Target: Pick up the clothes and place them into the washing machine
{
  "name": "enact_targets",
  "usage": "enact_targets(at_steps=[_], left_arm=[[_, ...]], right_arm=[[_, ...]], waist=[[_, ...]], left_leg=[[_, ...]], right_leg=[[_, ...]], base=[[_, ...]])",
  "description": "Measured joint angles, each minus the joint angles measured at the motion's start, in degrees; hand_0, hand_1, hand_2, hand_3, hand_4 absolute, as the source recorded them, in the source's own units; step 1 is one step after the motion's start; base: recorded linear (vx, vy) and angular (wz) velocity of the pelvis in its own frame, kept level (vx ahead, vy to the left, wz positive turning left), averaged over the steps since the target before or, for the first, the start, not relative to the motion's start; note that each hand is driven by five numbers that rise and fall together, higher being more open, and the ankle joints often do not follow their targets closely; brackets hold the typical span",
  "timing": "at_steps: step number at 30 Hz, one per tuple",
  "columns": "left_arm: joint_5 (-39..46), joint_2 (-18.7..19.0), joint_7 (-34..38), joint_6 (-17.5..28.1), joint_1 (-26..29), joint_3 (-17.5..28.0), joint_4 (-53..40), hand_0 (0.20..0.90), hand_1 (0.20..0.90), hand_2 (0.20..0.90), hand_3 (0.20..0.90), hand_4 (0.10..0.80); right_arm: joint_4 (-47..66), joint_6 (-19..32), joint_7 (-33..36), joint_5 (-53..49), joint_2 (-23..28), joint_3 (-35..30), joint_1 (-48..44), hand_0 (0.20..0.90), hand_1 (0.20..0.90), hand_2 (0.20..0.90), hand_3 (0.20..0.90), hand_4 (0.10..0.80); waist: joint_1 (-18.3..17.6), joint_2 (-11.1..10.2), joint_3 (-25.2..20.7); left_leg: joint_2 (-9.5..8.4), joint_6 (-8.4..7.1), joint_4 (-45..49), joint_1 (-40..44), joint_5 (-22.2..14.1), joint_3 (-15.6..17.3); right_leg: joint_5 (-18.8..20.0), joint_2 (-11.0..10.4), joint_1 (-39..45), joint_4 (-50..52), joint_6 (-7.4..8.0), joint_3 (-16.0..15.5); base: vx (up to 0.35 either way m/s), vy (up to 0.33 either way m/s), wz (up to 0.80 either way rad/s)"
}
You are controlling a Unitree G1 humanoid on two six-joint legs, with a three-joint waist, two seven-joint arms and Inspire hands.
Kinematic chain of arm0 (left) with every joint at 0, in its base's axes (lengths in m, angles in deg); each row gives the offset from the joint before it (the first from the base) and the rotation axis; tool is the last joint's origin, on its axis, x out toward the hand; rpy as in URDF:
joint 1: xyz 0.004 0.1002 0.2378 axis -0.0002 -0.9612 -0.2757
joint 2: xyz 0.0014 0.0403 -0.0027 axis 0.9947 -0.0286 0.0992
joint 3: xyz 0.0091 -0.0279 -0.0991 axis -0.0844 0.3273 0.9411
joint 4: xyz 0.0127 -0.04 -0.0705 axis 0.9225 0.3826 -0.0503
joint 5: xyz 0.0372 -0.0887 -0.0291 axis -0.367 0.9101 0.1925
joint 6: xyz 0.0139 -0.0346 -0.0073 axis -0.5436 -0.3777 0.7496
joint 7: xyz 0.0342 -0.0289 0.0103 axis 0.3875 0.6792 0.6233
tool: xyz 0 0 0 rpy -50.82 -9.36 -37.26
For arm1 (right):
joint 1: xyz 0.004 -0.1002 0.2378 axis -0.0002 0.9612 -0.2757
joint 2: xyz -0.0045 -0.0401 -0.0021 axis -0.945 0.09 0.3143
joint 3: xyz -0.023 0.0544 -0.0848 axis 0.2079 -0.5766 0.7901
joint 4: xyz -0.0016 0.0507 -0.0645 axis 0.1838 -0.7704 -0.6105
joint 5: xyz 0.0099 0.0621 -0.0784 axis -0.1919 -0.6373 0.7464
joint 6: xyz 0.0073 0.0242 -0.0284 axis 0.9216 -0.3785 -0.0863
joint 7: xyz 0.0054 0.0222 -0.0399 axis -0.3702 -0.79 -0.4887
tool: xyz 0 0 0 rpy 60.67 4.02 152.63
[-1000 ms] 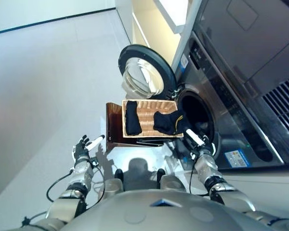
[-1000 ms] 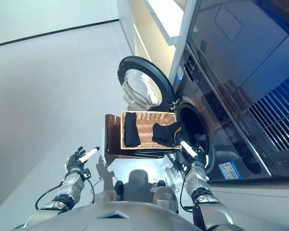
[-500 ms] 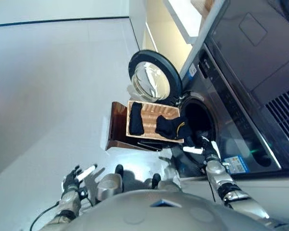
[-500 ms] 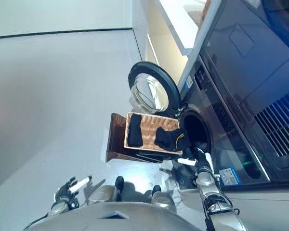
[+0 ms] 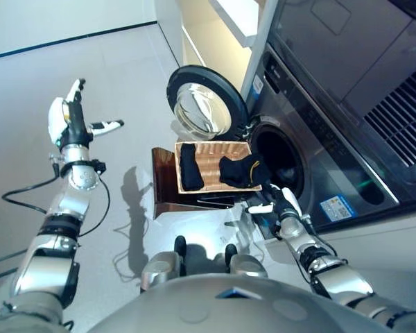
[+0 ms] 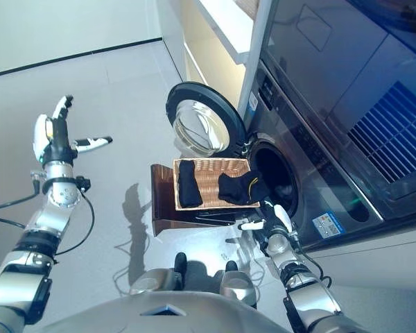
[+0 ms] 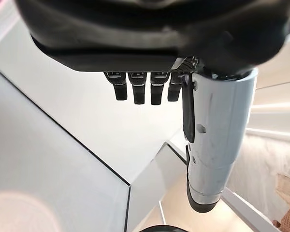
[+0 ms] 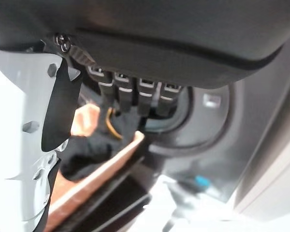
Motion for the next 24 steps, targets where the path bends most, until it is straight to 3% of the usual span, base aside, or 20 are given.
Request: enact_targets(at_steps=[3,6,7,8,9,11,14,17,22,24], left_arm=[[0.2,-0.6,-1.2,-0.6,-7.7,2.1,-0.7,0.900,0.900,0.900,0.900,0.800],[1.1,-0.6,-1.9,-1.8,-10.3,4.3,-0.7,0.900,0.900,0.900,0.900,0.800],[9.2,-4.2,-5.5,2.3,-12.4,9.1,3.7,0.900,0.900,0.900,0.900,0.800],[18.6,-10.4,-9.9,5.3,-11.3,18.5,12.3,0.900,0.900,0.900,0.900,0.800],[27.6,-12.3,-10.8,1.8,-9.9,20.1,26.4,0.900,0.900,0.900,0.900,0.800],[29.3,-12.2,-15.6,-2.2,-11.1,16.4,37.1,0.900,0.900,0.900,0.900,0.800],[29.5,-13.7,-18.7,-4.6,-14.7,14.8,45.1,0.900,0.900,0.900,0.900,0.800],[29.5,-13.4,-18.3,-4.7,-16.0,14.9,43.6,0.900,0.900,0.900,0.900,0.800],[29.4,-12.5,-15.8,0.2,-17.3,14.3,30.6,0.900,0.900,0.900,0.900,0.800],[29.4,-12.6,-15.1,1.2,-16.6,14.4,29.8,0.900,0.900,0.900,0.900,0.800]], right_arm=[[-0.2,-0.6,-0.2,1.0,1.6,-0.3,0.1,0.900,0.900,0.900,0.900,0.800],[0.0,-0.8,-1.1,1.7,0.2,-0.3,0.2,0.900,0.900,0.900,0.900,0.800],[0.5,-1.1,-1.6,2.1,0.2,-1.1,-0.5,0.900,0.900,0.900,0.900,0.800],[1.9,-1.0,-2.0,2.1,0.6,-2.6,-0.5,0.900,0.900,0.900,0.900,0.800],[1.8,-0.8,-2.4,2.2,1.2,-3.1,-0.4,0.900,0.900,0.900,0.900,0.800],[1.7,-1.0,-2.3,2.1,1.8,-3.2,-0.6,0.900,0.900,0.900,0.900,0.800],[-0.9,-1.1,-2.6,2.1,2.0,-3.8,-0.5,0.900,0.900,0.900,0.900,0.800],[-0.7,-0.9,-2.2,2.0,2.2,-6.0,-1.1,0.900,0.900,0.900,0.900,0.800],[-0.3,-0.9,-2.0,1.9,2.2,-6.5,-1.5,0.900,0.900,0.900,0.900,0.800],[-0.4,-0.9,-2.0,1.4,2.2,-6.5,-1.5,0.900,0.900,0.900,0.900,0.800]], waist=[[0.2,-1.4,-1.2],[0.4,-3.2,-2.2],[0.9,-2.9,-2.8],[0.2,-1.6,-3.6],[0.0,-0.8,-5.0],[0.1,-1.1,-5.5],[2.7,-4.2,-4.3],[3.8,-4.2,-4.3],[3.9,-3.0,-4.7],[4.2,-2.3,-5.0]], left_leg=[[1.42,-0.91,0.0,0.6,0.7,-1.0],[1.67,-1.11,0.0,0.0,0.7,-1.9],[1.68,-1.39,0.3,-0.9,0.5,-2.7],[1.58,-1.29,0.3,0.0,0.0,-2.8],[0.50,-0.93,0.3,1.0,-0.2,-3.0],[0.02,-0.55,0.3,0.6,-0.6,-3.2],[-0.02,-1.27,0.3,-1.4,-0.1,-4.8],[0.02,-1.12,0.0,-1.5,0.0,-4.4],[0.02,-1.05,0.0,-1.5,0.0,-4.4],[-0.06,-1.04,0.0,-1.8,0.1,-4.5]], right_leg=[[-0.7,1.5,1.2,0.0,-1.85,-1.6],[-1.4,1.9,1.2,0.0,-2.32,-2.9],[-1.9,1.7,0.5,1.1,-1.47,-3.3],[-1.9,1.8,0.6,1.6,-0.49,-2.8],[-2.1,1.2,2.5,0.1,-0.34,-3.0],[-2.7,0.7,2.1,0.1,-1.24,-3.1],[-2.9,0.7,1.0,0.1,-1.47,-5.1],[-3.3,0.3,1.3,0.3,-1.26,-5.4],[-4.0,0.2,1.2,0.9,-1.10,-5.7],[-3.8,0.2,1.3,0.6,-0.97,-5.7]], base=[[0.091,-0.045,0.18],[0.045,-0.016,0.26],[-0.015,0.002,0.12],[-0.034,-0.021,-0.02],[-0.024,-0.012,-0.13],[-0.018,-0.025,0.05],[-0.011,-0.038,0.44],[-0.015,-0.019,0.26],[-0.023,-0.005,0.03],[0.000,0.000,0.00]])
